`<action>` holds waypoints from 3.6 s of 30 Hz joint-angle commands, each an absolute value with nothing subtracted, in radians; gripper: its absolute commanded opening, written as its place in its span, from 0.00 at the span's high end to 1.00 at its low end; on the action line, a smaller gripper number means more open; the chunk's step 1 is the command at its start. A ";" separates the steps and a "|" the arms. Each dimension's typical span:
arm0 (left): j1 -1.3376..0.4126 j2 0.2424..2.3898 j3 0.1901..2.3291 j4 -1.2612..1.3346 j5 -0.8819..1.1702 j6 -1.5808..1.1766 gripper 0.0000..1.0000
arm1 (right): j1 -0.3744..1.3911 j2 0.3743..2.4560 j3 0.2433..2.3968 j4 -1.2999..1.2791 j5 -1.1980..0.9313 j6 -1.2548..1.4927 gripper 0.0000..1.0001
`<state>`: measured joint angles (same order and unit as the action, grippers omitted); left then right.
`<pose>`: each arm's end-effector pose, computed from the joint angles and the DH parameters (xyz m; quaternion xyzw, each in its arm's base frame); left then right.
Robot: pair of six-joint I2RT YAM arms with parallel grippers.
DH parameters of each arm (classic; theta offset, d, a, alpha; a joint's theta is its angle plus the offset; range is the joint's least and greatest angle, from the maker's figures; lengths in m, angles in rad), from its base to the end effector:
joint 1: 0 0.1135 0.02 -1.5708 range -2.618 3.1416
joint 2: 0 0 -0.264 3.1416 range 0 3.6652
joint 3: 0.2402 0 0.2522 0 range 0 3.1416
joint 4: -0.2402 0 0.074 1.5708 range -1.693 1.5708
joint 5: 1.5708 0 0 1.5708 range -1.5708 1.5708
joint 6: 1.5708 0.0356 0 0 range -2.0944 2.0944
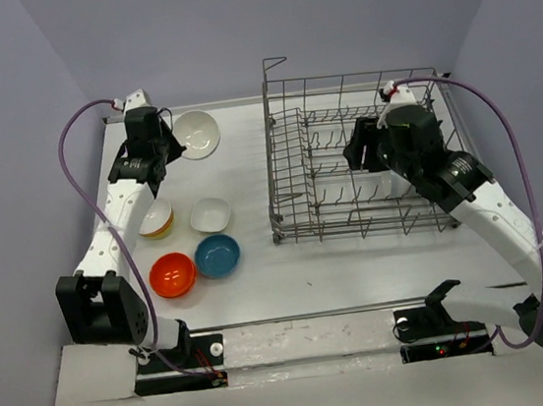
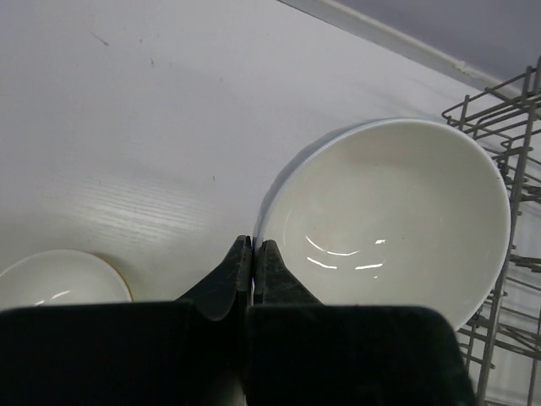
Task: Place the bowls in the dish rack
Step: Pass from the left arm to the right
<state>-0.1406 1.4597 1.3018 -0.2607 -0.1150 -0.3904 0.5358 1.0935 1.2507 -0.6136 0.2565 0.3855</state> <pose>0.3392 -0.0439 0.3522 -0.1354 0.8268 -0.0962 0.5374 0.2012 0.1089 0.3978 0.0043 0.8445 0.1359 0.5181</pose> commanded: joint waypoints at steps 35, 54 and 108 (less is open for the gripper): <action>-0.685 1.433 1.769 -0.443 -0.368 -0.342 1.00 | 0.718 1.537 1.956 -0.692 0.267 0.423 0.42; -0.822 1.543 1.907 -0.508 -0.495 -0.331 1.00 | 0.727 1.493 1.896 -0.778 0.520 0.387 0.52; -0.859 1.509 1.873 -0.509 -0.534 -0.322 1.00 | 0.727 1.539 1.862 -0.758 0.543 0.367 0.68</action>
<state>-0.8516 1.5826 1.8542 -0.5961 -0.4961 -0.3225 0.7212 1.5452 1.8500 -0.7856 0.5419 0.3702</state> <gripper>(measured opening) 0.033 0.319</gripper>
